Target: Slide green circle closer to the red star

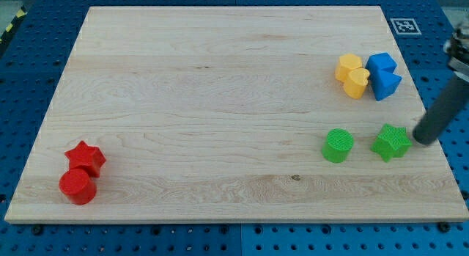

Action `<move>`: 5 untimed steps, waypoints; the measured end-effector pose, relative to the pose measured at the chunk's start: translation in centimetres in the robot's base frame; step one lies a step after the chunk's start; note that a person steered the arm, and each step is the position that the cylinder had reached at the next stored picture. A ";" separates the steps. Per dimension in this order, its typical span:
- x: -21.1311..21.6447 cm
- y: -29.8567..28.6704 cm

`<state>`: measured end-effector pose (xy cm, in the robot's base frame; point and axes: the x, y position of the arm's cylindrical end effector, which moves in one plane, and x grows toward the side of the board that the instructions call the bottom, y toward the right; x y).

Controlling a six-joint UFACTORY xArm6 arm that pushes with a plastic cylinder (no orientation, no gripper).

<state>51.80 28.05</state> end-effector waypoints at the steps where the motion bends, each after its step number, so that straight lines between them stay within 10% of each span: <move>1: 2.2 0.4; 5: 1.4 -8.2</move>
<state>53.23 19.86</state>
